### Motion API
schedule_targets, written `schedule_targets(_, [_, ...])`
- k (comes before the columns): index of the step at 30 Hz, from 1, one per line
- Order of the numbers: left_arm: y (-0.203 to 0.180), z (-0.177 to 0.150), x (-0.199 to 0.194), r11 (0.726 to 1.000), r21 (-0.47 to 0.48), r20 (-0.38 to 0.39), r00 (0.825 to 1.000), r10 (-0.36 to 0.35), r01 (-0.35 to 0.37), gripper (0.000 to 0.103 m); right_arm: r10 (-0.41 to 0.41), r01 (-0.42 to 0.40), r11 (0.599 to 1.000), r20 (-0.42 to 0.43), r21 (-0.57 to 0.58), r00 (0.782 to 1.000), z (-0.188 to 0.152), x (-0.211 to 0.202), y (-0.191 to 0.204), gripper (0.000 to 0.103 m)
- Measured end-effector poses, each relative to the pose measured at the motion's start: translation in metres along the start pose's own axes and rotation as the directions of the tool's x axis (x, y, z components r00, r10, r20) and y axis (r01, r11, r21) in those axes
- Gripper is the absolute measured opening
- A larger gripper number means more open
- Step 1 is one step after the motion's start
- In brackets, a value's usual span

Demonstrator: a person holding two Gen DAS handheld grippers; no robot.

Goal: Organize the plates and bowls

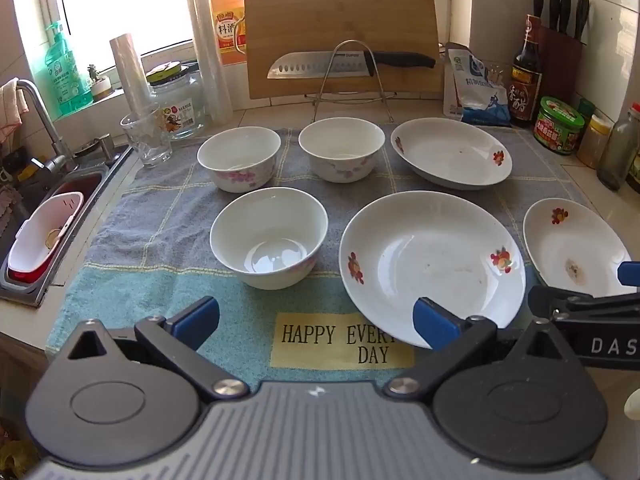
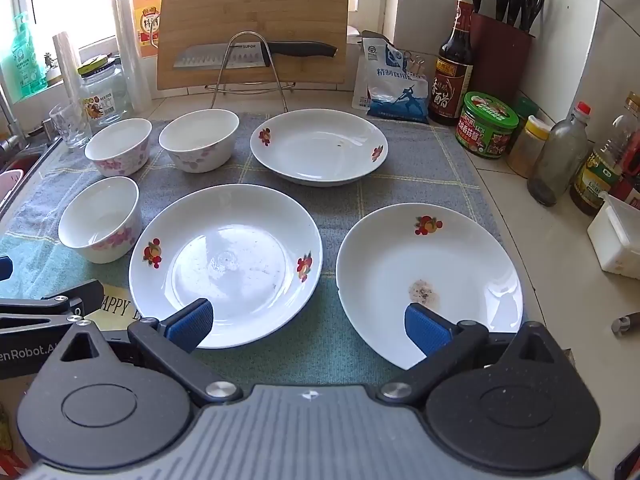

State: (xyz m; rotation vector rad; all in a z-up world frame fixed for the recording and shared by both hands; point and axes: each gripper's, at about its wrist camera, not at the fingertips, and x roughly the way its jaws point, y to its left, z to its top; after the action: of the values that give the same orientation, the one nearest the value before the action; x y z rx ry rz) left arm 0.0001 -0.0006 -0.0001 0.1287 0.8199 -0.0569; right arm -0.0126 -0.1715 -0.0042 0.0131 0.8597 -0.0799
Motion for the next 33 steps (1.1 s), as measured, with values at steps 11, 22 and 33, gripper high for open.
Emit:
schedule_targets(11, [0.0032, 0.0002, -0.0008, 1.0, -0.009, 0.002, 1.0, 0.001, -0.001, 0.102, 0.001, -0.001, 1.0, 0.0, -0.002, 1.0, 0.0032, -0.0044, -0.0015, 0.103])
schedule_targets(22, [0.0, 0.0001, -0.0022, 1.0, -0.016, 0.006, 1.0, 0.007, -0.007, 0.102, 0.0, 0.0, 1.0, 0.006, -0.006, 1.0, 0.003, -0.0028, -0.0021, 0.103])
schedule_targets(33, [-0.0014, 0.0016, -0.0034, 1.0, -0.02, 0.002, 1.0, 0.01, -0.01, 0.102, 0.0, 0.0, 1.0, 0.009, -0.009, 1.0, 0.0044, -0.0032, -0.0032, 0.103])
